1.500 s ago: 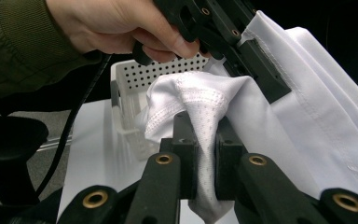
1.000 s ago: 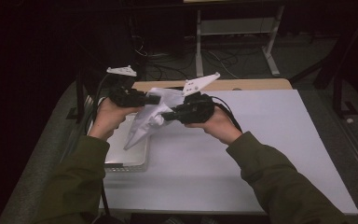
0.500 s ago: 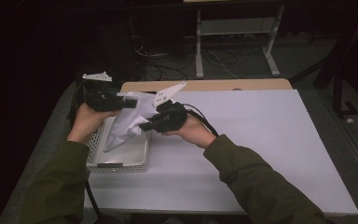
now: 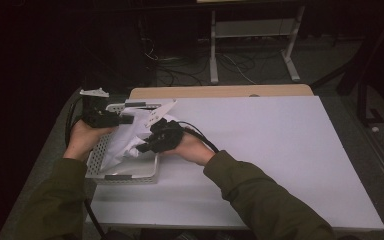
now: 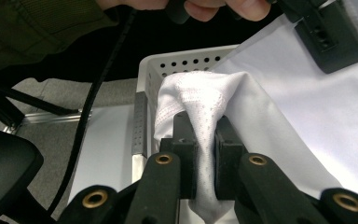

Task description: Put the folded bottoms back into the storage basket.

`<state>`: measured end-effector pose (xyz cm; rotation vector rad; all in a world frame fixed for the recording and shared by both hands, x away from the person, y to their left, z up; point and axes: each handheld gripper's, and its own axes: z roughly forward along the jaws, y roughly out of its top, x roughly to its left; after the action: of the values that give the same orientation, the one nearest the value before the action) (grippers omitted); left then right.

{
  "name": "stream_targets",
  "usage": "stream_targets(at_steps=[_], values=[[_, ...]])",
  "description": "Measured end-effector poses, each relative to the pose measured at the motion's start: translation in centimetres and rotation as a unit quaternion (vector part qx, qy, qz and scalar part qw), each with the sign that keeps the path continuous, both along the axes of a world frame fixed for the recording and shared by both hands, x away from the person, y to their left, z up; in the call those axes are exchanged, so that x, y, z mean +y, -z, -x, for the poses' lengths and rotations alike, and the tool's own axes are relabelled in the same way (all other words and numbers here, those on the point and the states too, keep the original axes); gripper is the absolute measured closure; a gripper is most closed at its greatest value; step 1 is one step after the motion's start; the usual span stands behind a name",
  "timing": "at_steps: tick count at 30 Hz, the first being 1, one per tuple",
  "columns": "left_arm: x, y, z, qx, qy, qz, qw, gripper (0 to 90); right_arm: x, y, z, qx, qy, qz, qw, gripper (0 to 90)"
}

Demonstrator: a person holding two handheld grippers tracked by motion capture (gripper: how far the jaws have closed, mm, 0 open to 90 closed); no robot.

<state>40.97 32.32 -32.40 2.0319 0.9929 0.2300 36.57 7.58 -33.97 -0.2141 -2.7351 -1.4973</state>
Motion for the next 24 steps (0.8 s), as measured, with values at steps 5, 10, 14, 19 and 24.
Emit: stream_targets(at_steps=[5,10,14,19,24], values=[[1.1,0.7,0.1,0.007,-0.017,-0.001,0.9998,74.1,1.0,0.9,0.1,0.005,-0.006,0.013,0.9999,81.6],[1.9,1.7,0.0,0.012,-0.03,-0.011,0.9994,74.1,1.5,1.7,0.2,0.005,-0.012,0.032,0.9994,81.2],[2.3,2.8,-0.2,0.018,-0.042,-0.025,0.9986,74.1,1.8,2.4,0.2,0.003,-0.016,0.052,0.9985,80.3],[2.3,4.0,-0.4,0.028,-0.041,-0.024,0.9985,74.0,1.3,3.5,0.1,0.012,-0.019,0.064,0.9977,78.1],[2.0,4.9,-0.8,0.032,-0.044,-0.037,0.9978,73.8,0.4,4.0,0.1,0.027,-0.02,0.061,0.9976,66.1]])
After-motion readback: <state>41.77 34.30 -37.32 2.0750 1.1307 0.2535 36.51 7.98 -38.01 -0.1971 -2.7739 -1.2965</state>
